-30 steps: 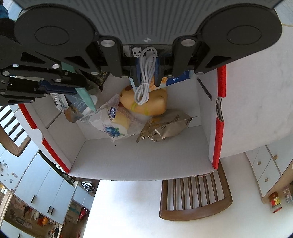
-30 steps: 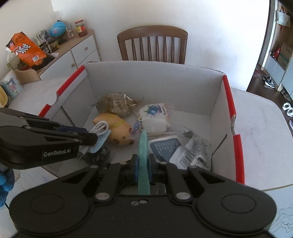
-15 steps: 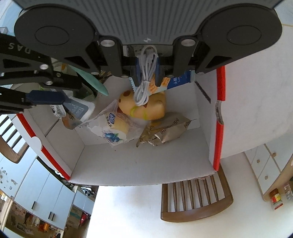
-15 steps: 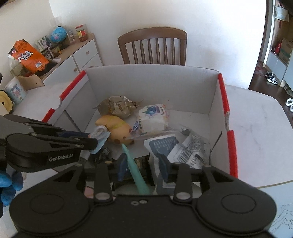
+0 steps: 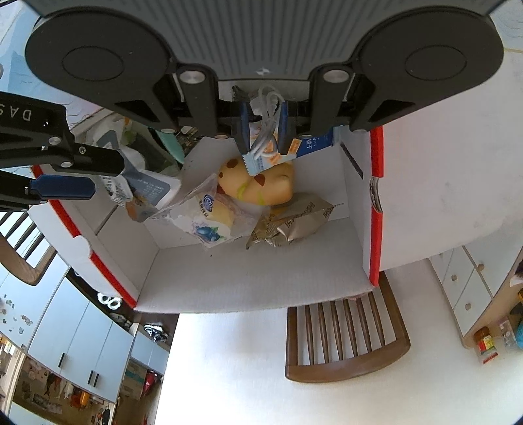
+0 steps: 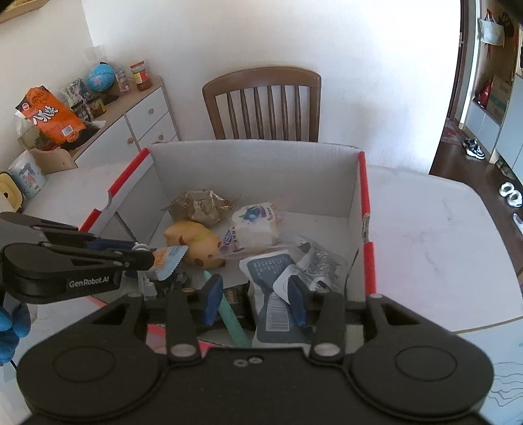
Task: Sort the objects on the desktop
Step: 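Lower white cable into red box with left tool while right tool lowers green stick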
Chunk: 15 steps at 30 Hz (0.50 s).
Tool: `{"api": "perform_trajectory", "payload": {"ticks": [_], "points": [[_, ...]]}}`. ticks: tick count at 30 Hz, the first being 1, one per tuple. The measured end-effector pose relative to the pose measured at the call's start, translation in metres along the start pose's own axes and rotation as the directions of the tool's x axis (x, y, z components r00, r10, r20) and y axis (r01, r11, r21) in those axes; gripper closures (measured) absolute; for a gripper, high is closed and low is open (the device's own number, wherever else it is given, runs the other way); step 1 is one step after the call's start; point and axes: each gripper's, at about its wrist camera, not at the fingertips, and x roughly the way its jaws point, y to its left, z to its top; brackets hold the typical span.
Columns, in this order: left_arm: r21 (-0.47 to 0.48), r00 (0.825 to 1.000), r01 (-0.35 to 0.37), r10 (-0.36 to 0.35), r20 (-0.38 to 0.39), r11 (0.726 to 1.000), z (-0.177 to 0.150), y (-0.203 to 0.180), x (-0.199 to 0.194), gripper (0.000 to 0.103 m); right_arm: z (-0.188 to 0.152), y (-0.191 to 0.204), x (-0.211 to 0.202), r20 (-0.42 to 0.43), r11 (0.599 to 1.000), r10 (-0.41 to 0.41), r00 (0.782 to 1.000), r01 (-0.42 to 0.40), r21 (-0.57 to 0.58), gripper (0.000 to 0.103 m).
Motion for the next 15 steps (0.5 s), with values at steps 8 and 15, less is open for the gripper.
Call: {"api": "perform_trajectory", "payload": {"ticks": [8,15], "points": [[0.007,0.999,0.006,-0.007,0.035,1.0,-0.001,-0.006,-0.023,0.087,0.0,0.001,-0.019,0.033,1.0,-0.011,0.999,0.011,-0.004,0.056],[0.004,0.997,0.011,-0.011,0.074,1.0,-0.004,-0.012,-0.046,0.087,-0.001,0.002,-0.037,0.061,1.0,-0.01,0.998,0.011,-0.009,0.053]]}}
